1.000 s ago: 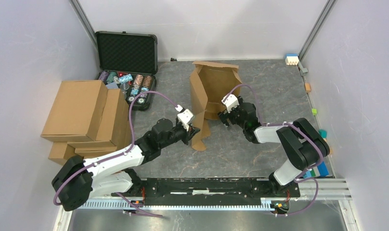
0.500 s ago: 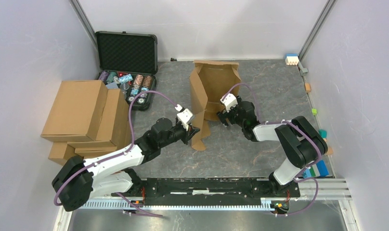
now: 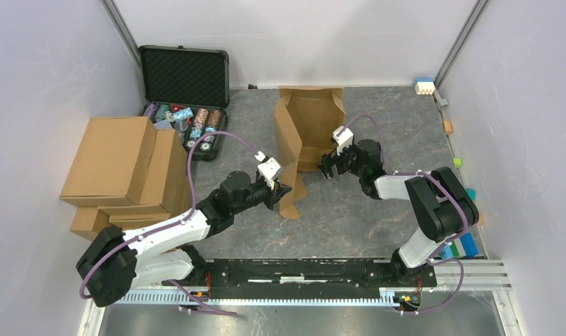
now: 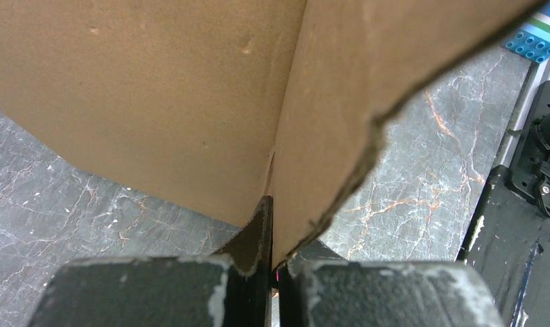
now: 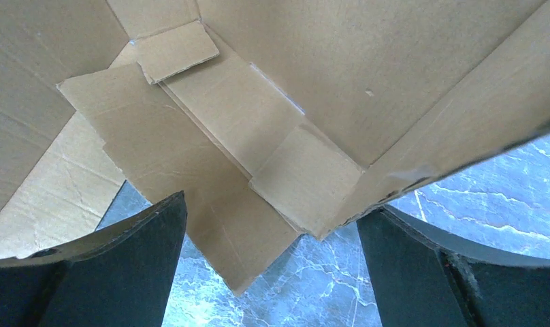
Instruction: Fold the paper box
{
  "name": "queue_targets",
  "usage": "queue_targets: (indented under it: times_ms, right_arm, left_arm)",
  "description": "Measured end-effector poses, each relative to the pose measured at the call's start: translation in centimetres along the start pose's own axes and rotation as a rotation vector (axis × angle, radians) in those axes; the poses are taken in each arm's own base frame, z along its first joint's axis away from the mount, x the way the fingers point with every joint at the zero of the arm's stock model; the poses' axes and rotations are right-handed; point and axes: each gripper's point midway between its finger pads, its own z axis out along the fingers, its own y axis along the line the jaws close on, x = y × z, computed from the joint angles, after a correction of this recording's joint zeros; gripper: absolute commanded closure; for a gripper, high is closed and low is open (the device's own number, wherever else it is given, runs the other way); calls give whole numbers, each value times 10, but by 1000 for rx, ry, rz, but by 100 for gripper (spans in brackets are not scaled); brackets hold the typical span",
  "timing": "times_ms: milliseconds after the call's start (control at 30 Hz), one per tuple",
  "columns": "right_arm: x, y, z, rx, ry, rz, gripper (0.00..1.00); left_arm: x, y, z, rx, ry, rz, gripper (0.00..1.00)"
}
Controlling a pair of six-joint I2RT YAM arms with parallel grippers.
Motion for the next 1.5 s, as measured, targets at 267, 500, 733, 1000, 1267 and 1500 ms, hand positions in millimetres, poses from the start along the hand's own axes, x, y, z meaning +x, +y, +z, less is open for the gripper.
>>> queue_targets:
  times_ms: [267,500,733,1000,1267,1500]
  right_arm:
    - [7,8,-1,-49,36,-15,2]
    - [10,15,2,-106,62,-33,2]
    - [15,18,1,-122,83,-39,2]
    - [10,10,8,-97,86,-45,2]
    - [2,-2,23,-69,90,-64,15]
    - [-6,-9,36,-61,83,-70,24]
  left_arm:
    - [0,-1,0,7,1,0,98]
    - [1,0,0,9,2,-5,98]
    - [0,-1,0,15,1,-11,98]
    - [0,-1,0,17,1,-12,98]
    - [1,-1,1,22,4,-12,98]
    - [3,-2,4,28,8,-13,98]
